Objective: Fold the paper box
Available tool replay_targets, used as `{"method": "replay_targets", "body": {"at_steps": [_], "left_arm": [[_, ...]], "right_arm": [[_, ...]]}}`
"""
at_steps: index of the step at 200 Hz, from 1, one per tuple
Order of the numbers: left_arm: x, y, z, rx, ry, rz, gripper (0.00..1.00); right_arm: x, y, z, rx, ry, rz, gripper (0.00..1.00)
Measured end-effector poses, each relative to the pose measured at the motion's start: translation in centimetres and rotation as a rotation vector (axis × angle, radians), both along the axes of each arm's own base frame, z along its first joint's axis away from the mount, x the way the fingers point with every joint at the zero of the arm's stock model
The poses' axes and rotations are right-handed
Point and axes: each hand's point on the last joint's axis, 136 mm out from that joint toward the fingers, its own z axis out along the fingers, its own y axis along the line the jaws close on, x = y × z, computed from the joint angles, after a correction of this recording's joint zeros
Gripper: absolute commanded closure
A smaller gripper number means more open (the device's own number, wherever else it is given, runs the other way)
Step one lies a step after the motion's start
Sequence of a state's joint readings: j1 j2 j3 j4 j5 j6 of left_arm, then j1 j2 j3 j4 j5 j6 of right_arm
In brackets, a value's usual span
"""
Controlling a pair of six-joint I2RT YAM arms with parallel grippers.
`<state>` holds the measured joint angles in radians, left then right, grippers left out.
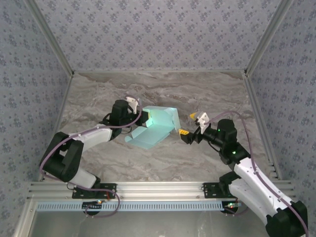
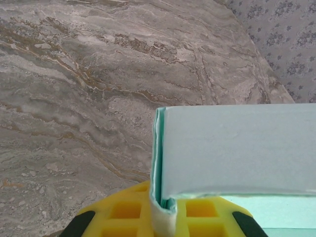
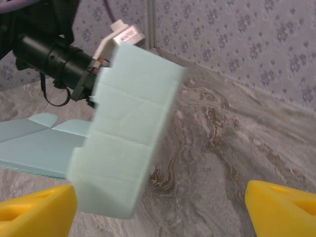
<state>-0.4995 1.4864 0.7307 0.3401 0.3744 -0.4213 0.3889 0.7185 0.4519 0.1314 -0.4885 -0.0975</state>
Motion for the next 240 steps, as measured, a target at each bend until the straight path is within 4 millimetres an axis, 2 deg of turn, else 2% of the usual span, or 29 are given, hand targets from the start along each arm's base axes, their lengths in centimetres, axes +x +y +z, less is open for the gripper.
{"method": "replay_targets", "body": {"at_steps": [29,50,102,127,149,184,205,240], "left_arm": [[-0.1,0.0,0.1,0.01,-0.012,-0.008,1.0],[-0.1,0.1,0.1,0.012,-0.013,-0.009,1.0],[-0.1,0.1,0.1,0.012,-0.013,-0.009,1.0],[0.0,0.1,0.1,0.014,-0.014,-0.005,1.0],[0.0,0.2,0.1,0.015,-0.015,-0.001,1.0],[0.5,0.7,-0.1,0.032,-0.02,0.037,1.0],[0.8,1.1,-0.4,0.051,-0.016,0.07,1.0],[1.2,1.5,-0.7,0.09,-0.03,0.125,1.0]], "right_arm": [[0.6,-0.7,0.6,0.104,0.082,-0.003,0.21],[0.7,0.1,0.2,0.143,0.163,0.041,0.32],[0.9,2.7,-1.0,0.148,0.265,0.12,0.46],[0.6,4.4,-1.2,0.126,0.263,0.152,0.49],[0.6,5.7,-1.4,0.097,0.252,0.155,0.54],[2.0,6.5,-2.2,0.06,0.23,0.07,0.57],[2.7,6.8,-2.5,0.043,0.204,0.016,0.64],[3.9,6.9,-3.6,-0.001,0.175,-0.088,0.58]]}}
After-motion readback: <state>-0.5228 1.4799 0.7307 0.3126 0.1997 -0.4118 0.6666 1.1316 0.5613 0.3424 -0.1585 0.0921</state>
